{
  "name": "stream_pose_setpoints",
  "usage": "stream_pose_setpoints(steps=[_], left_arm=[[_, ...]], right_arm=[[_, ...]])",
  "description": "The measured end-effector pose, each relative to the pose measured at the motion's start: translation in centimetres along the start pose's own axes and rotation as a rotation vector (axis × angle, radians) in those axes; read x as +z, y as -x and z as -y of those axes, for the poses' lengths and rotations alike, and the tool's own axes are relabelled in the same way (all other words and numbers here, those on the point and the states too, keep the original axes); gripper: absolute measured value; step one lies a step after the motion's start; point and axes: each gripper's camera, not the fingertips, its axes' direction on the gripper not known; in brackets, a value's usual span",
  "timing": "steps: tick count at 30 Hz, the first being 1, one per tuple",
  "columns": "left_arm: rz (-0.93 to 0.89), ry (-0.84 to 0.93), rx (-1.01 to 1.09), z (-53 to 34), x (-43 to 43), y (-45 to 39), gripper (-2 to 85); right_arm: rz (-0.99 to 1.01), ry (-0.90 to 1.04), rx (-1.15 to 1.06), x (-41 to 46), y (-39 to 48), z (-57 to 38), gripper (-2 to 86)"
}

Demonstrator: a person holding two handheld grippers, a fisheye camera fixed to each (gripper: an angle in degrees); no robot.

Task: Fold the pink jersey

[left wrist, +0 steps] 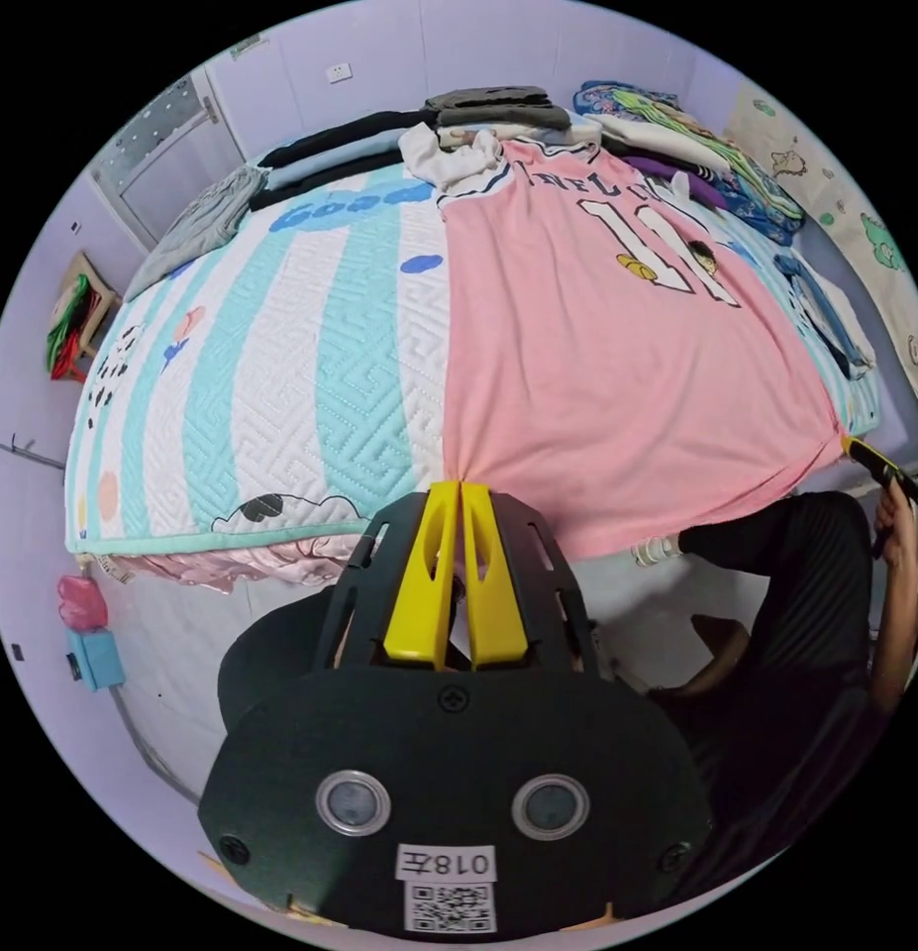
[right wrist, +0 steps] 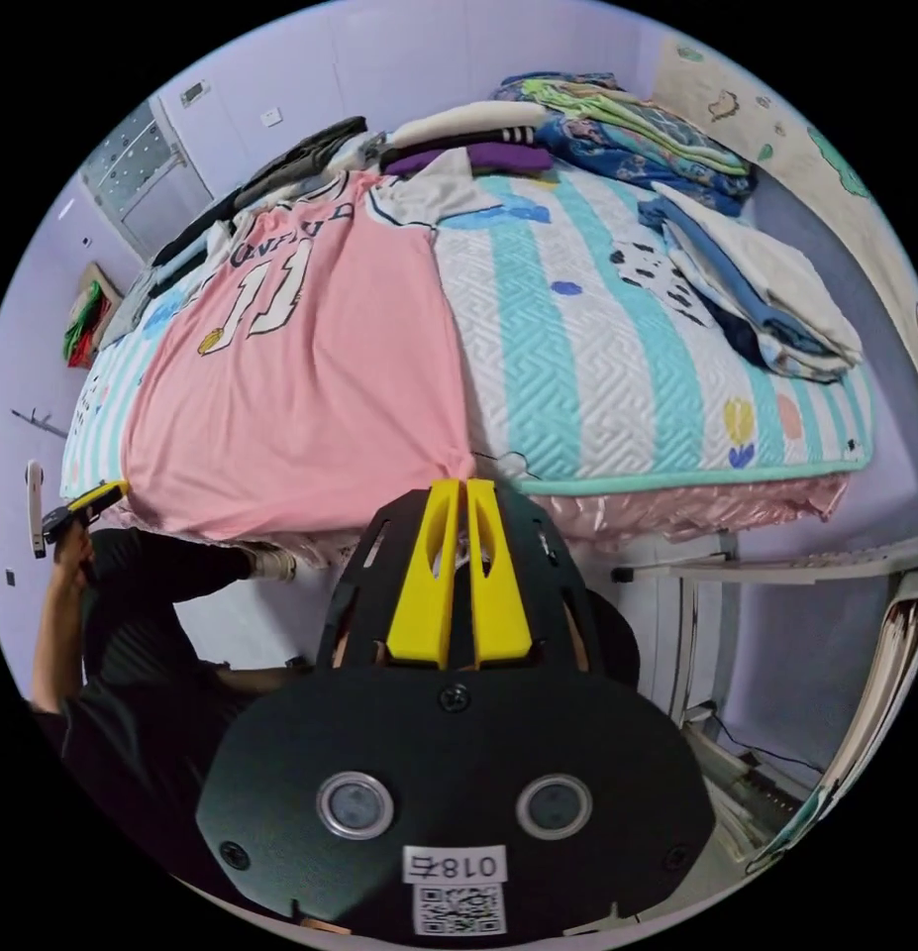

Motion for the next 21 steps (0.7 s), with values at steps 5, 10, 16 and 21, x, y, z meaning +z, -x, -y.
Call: stream_pose_setpoints(steps=[5,10,16,21], left_arm=[[-0.07,0.057,0.004,-0.2,0.3,0.7,-0.5],[-0.141,-0.071,-0.035,-1.9,-3.4,3.3,3.9],[-0.257,-0.434,-0.1,-0.1,-7.8,9.0,6.9],[-0.331,-0.536,-0.09,9.4,-3.2,10.5,8.9]], right_arm=[[0.024,0.213,-0.012,0.7,-1.7,0.2,3.1],[0.039,0.009,0.005,-5.5,-3.9,-2.0,6.4],[0.21,-0.322,-0.018,-10.9,-5.0,-0.7,10.0],[0.262,-0.39,-0.014,-10.1,-4.2,6.1,10.5]])
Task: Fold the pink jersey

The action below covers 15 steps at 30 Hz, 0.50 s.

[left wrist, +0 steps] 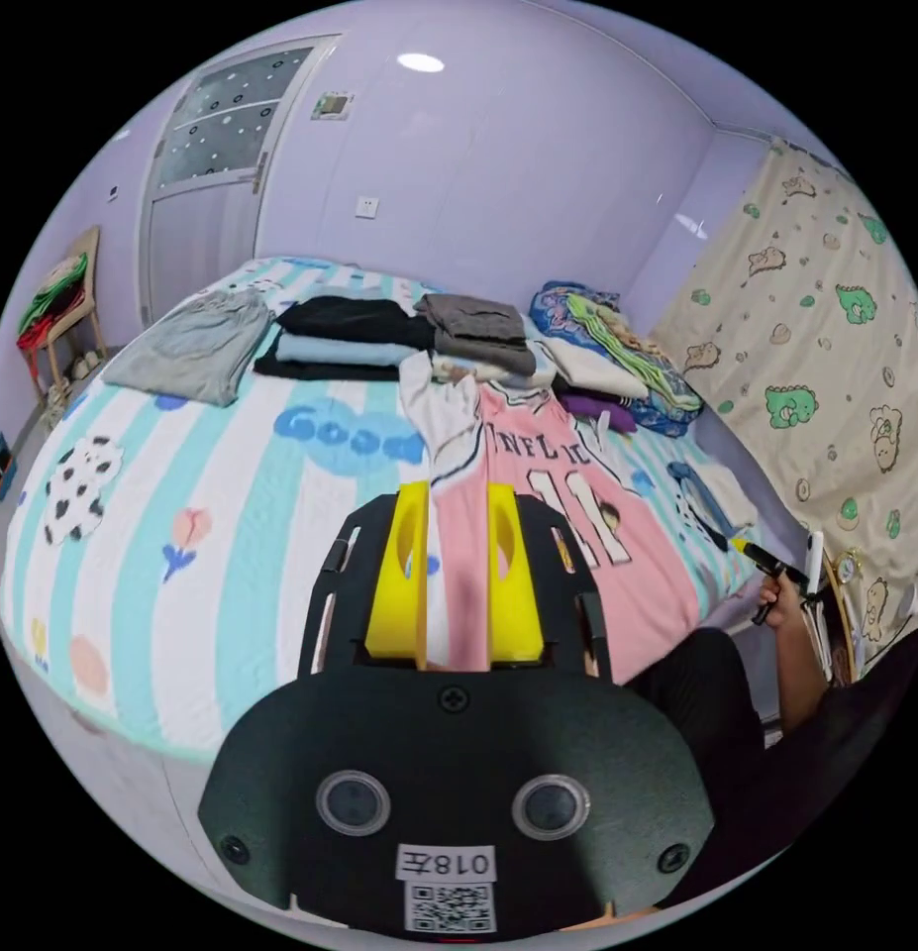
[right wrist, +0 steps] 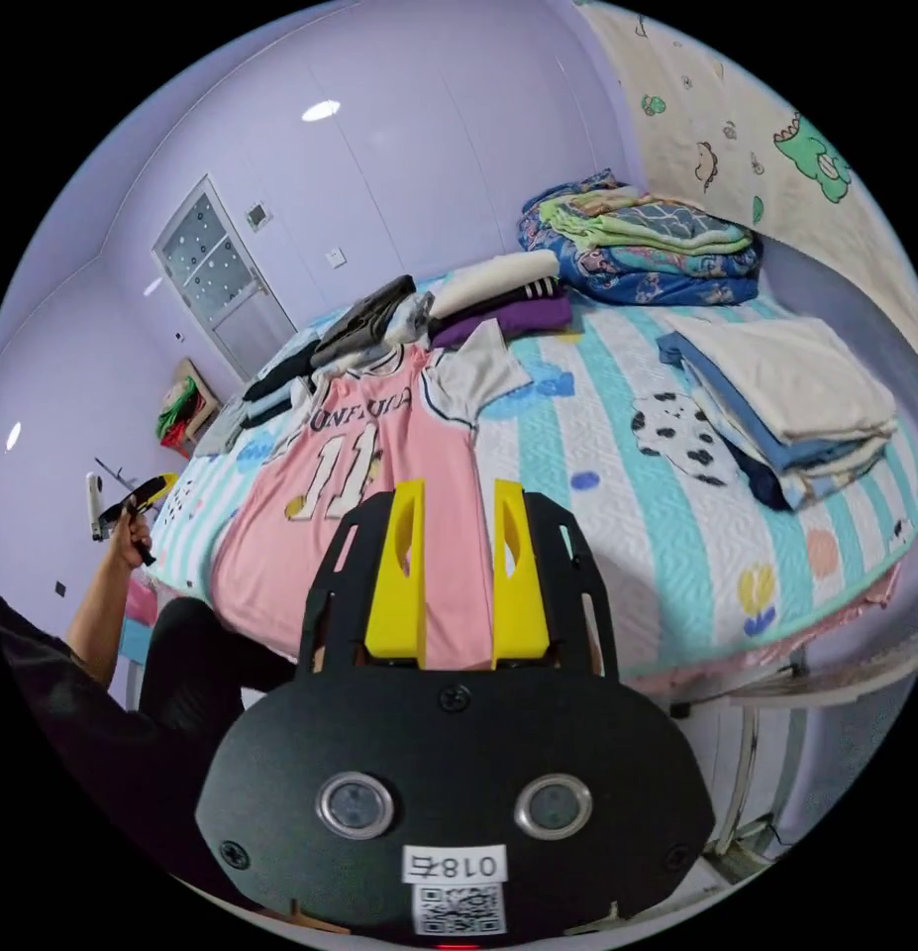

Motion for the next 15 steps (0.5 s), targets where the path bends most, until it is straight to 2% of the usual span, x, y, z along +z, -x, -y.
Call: stream_pose_setpoints(steps=[4,7,10,15], left_arm=[[0.001,0.011,0.109,3.9,8.5,-0.8,8.8],[0.111,0.046,0.178,6.5,15.5,-0.5,8.4],[0.156,0.088,0.077,8.8,21.3,3.1,8.4],[0.196,0.14,-0.054,11.1,28.5,8.3,10.7]], right_arm=[[0.021,0.03,0.078,6.0,-2.0,7.1,10.5],[0.0,0.096,0.134,10.9,-4.2,12.4,11.0],[-0.076,0.175,0.179,15.3,-6.1,16.3,11.5],[-0.127,0.184,0.192,18.8,-6.7,19.2,12.7]])
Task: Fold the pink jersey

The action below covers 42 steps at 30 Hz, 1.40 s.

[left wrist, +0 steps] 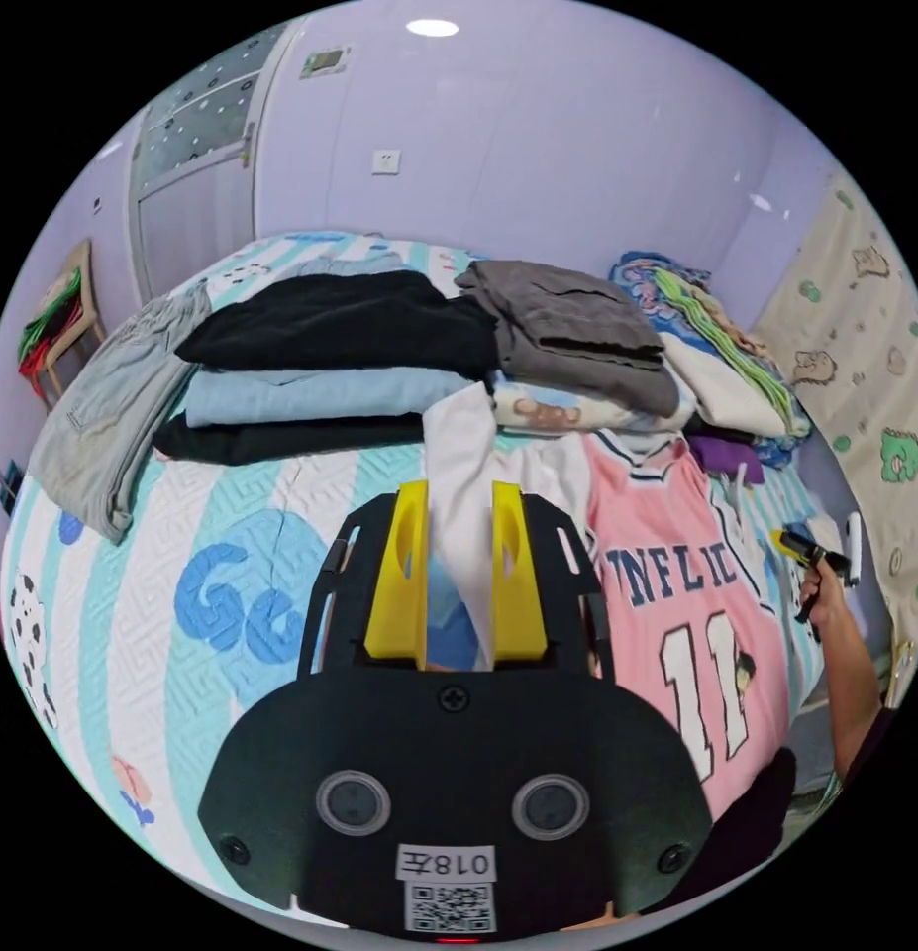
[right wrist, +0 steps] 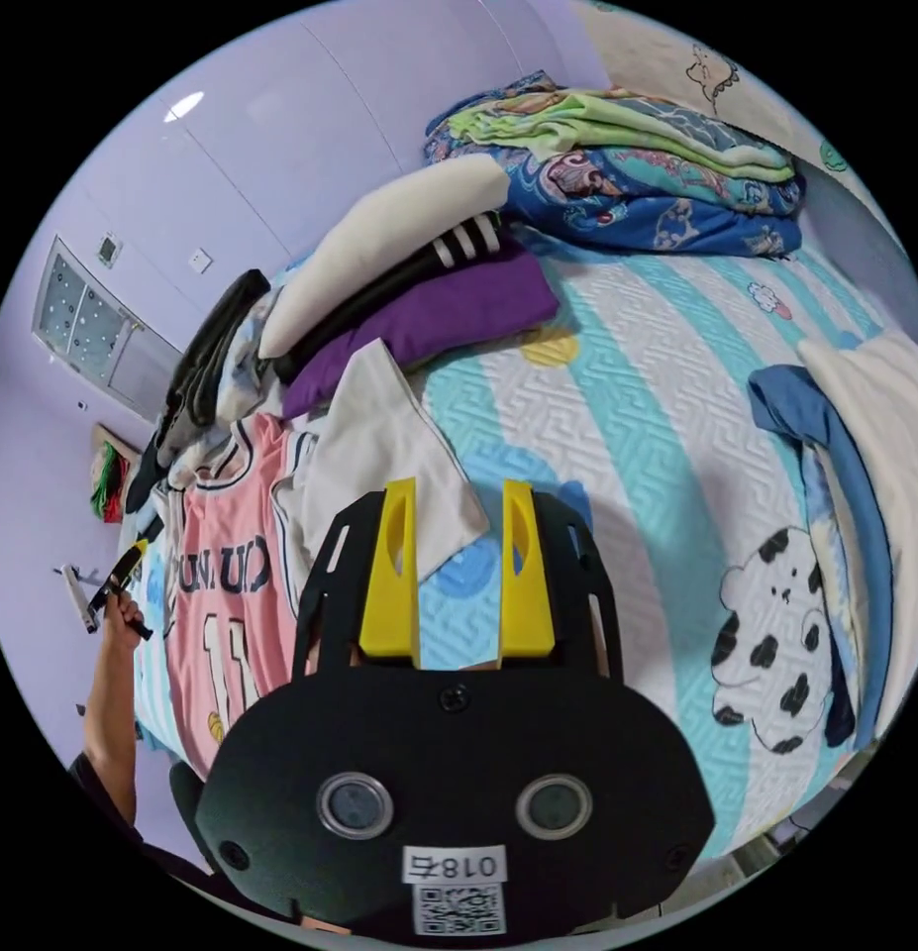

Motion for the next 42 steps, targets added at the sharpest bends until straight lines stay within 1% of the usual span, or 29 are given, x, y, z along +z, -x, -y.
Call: stream_pose_setpoints(steps=[1,3,4,5,7,10,12,14,17,19,21,22,23,24,25,26,27,28,30,31,33,34,35,36,37,38,39,41,42], left_arm=[[0.004,0.027,-0.005,0.2,1.0,0.2,11.1],[0.02,0.193,0.002,0.3,5.8,0.1,10.1],[0.046,0.222,0.016,0.0,6.7,-0.2,8.6],[0.107,0.176,0.037,-0.7,6.6,-0.6,5.7],[0.118,0.123,0.022,-1.9,5.7,-0.3,0.6],[0.14,0.043,-0.067,-4.3,3.1,3.0,-0.6],[0.125,-0.01,-0.174,-6.8,0.9,7.4,-0.8],[0.14,-0.017,-0.24,-8.9,0.1,10.8,-0.9],[0.02,0.053,-0.348,-12.1,1.4,16.5,-0.6],[-0.053,0.023,-0.398,-13.7,1.5,18.8,0.0],[-0.153,0.023,-0.459,-14.8,1.4,21.4,2.6],[-0.153,0.005,-0.475,-15.0,0.9,22.0,3.2],[-0.123,-0.064,-0.501,-15.7,-0.8,22.9,4.5],[-0.096,-0.145,-0.508,-16.2,-2.5,23.2,4.3],[-0.084,-0.184,-0.49,-16.3,-3.3,23.0,4.2],[-0.066,-0.24,-0.398,-15.7,-4.3,21.5,2.9],[-0.077,-0.251,-0.274,-14.4,-4.4,19.0,1.7],[-0.105,-0.245,-0.224,-13.7,-4.0,17.7,1.1],[-0.353,-0.189,-0.094,-10.9,-1.3,12.7,-0.3],[-0.412,-0.169,-0.078,-10.3,-0.2,11.5,-0.4],[-0.551,-0.058,-0.059,-8.6,4.8,8.3,-0.7],[-0.556,-0.01,-0.057,-8.4,6.4,7.8,-0.7],[-0.526,0.08,-0.065,-8.1,9.4,7.2,-0.8],[-0.485,0.162,-0.07,-8.1,12.0,7.1,-0.8],[-0.455,0.199,-0.083,-8.2,13.0,7.3,-0.8],[-0.447,0.209,-0.126,-8.6,13.9,8.4,-0.8],[-0.502,0.185,-0.193,-9.0,13.9,9.9,-0.8],[-0.473,0.143,-0.236,-9.4,12.7,11.5,-0.7],[-0.433,0.131,-0.247,-9.6,11.6,12.4,-0.3]], right_arm=[[-0.01,0.037,-0.022,1.0,0.7,0.1,13.1],[-0.045,0.096,-0.071,2.8,2.0,-0.4,12.8],[-0.152,0.075,-0.12,2.9,3.2,-1.1,10.0],[-0.209,0.075,-0.141,2.9,3.8,-1.4,8.6],[-0.262,0.038,-0.169,1.6,4.4,-2.2,1.5],[-0.283,-0.051,-0.092,-1.4,2.7,-3.0,0.3],[-0.296,-0.092,-0.021,-3.0,0.9,-3.6,0.1],[-0.332,-0.086,0.04,-3.5,-0.9,-4.3,0.2],[-0.264,0.004,0.116,-2.0,-4.0,-5.4,1.1],[-0.177,-0.029,0.164,-2.3,-5.5,-6.3,2.9],[-0.111,-0.033,0.194,-3.0,-6.8,-6.6,6.2],[-0.095,-0.082,0.231,-4.3,-7.8,-7.1,7.4],[-0.098,-0.119,0.248,-5.1,-8.2,-7.4,8.1],[-0.116,-0.204,0.261,-6.8,-8.7,-8.1,8.2],[-0.113,-0.279,0.218,-8.0,-8.2,-8.4,8.2],[-0.1,-0.305,0.176,-8.4,-7.6,-8.4,8.1],[-0.053,-0.322,0.068,-8.4,-5.8,-7.8,8.0],[-0.016,-0.305,-0.038,-7.8,-3.4,-7.0,7.9],[0.047,-0.282,-0.177,-6.3,0.6,-5.8,7.9],[0.114,-0.251,-0.241,-4.8,3.0,-4.9,7.5],[0.215,-0.165,-0.299,-2.1,5.8,-3.4,7.1],[0.239,-0.094,-0.343,0.2,7.5,-2.5,7.0],[0.244,-0.054,-0.359,1.4,8.2,-2.1,6.8],[0.241,0.032,-0.371,3.8,9.1,-1.4,6.4],[0.219,0.104,-0.376,6.1,9.4,-0.8,5.9],[0.188,0.125,-0.371,7.0,9.3,-0.6,4.7],[0.11,0.131,-0.357,8.1,8.7,-0.2,2.2],[0.131,0.098,-0.286,8.3,6.5,0.4,0.1],[0.17,0.067,-0.205,7.8,4.5,0.7,-0.3]])
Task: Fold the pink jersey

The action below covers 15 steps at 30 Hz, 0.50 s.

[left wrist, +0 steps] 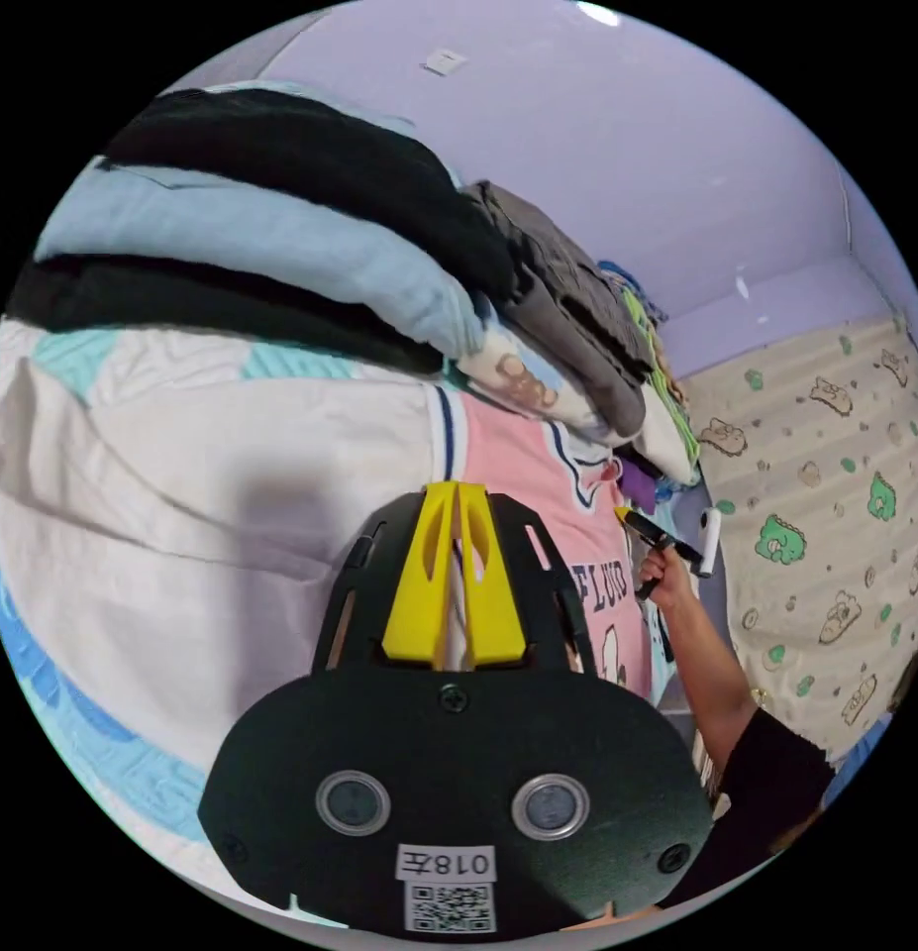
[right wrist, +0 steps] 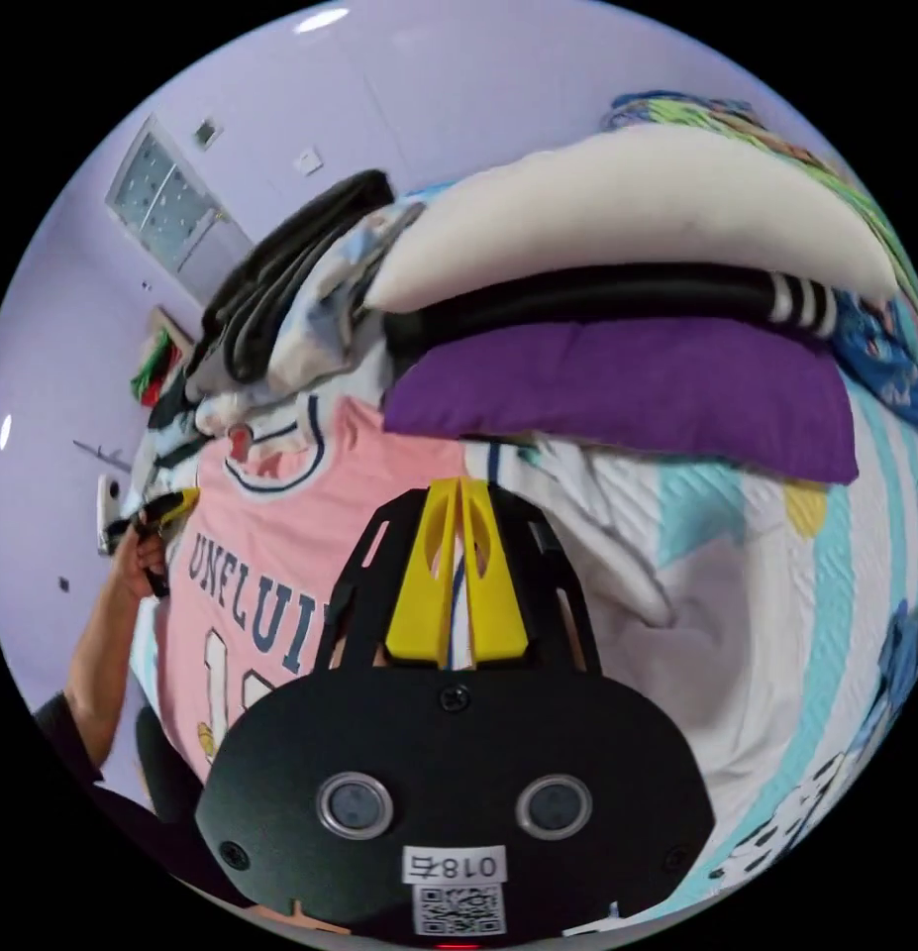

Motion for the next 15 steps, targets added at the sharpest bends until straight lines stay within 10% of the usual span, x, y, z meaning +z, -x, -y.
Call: stream_pose_setpoints(steps=[10,15], left_arm=[[-0.047,-0.209,0.187,-12.3,-16.9,-2.6,4.9],[0.343,-0.338,0.315,-22.8,-17.5,-10.6,7.9]], right_arm=[[0.137,-0.243,0.04,-11.1,-2.4,-14.8,-0.3],[0.161,-0.183,0.067,-13.4,0.0,-27.9,-0.2]])
